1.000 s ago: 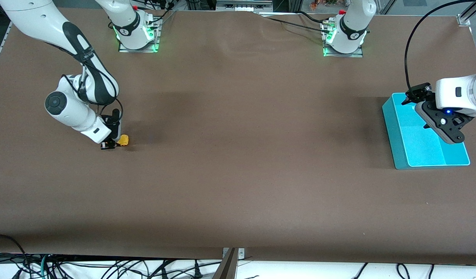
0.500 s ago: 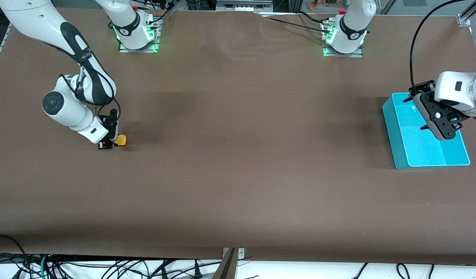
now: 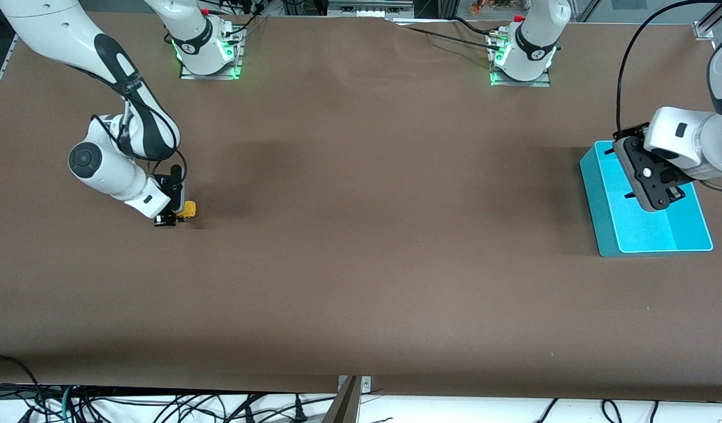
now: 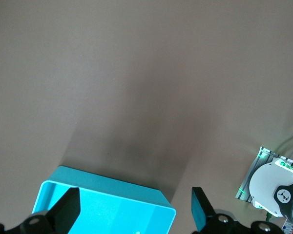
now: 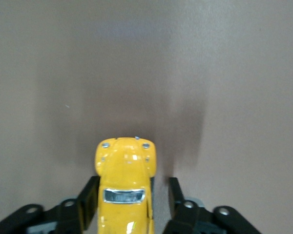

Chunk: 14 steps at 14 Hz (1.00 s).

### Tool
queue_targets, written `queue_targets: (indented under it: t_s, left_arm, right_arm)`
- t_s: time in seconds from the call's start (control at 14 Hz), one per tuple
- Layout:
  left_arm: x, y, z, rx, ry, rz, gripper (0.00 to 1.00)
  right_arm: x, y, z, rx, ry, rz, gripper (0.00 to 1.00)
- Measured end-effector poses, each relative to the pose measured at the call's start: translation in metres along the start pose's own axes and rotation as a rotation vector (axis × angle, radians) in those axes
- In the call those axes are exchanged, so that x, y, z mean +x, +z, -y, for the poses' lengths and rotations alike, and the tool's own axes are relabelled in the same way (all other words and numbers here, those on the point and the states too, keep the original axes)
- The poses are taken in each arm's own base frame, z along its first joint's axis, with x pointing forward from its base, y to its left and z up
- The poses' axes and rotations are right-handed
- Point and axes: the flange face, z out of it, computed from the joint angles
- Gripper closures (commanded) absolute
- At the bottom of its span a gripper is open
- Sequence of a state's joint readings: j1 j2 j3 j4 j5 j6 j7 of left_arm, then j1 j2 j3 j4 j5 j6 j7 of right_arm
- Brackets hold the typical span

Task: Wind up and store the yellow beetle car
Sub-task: 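Drag the car back along the table and release it, then retract the right gripper while the left gripper moves toward the rolling car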

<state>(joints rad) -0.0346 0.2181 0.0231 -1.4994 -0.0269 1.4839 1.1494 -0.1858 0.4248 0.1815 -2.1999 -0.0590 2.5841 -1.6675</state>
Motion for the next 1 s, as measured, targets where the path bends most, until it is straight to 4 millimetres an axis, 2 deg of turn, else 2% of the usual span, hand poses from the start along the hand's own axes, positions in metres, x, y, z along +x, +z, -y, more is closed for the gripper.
queue_targets:
  t_s: [0.36,0.5,0.64,0.79,1.0]
  left_arm:
    - [0.004,0.008,0.003,-0.016,0.020,0.008,0.00]
    - [0.006,0.011,0.004,-0.020,0.023,0.010,0.00]
    - [0.007,0.012,0.004,-0.022,0.025,0.011,0.00]
    - [0.007,0.015,0.005,-0.030,0.025,0.014,0.00]
    - [0.010,0.033,0.013,-0.062,0.027,0.029,0.00]
  right_arm:
    - [0.006,-0.032,-0.026,0.042,-0.015,-0.005,0.00]
    - [0.007,-0.053,-0.036,0.059,-0.019,-0.002,0.00]
    - [0.004,-0.089,-0.049,0.071,-0.017,0.005,0.00]
    - [0.002,-0.136,-0.063,0.036,-0.014,0.018,0.00]
    - [0.005,-0.194,-0.070,-0.057,0.007,0.009,0.00]
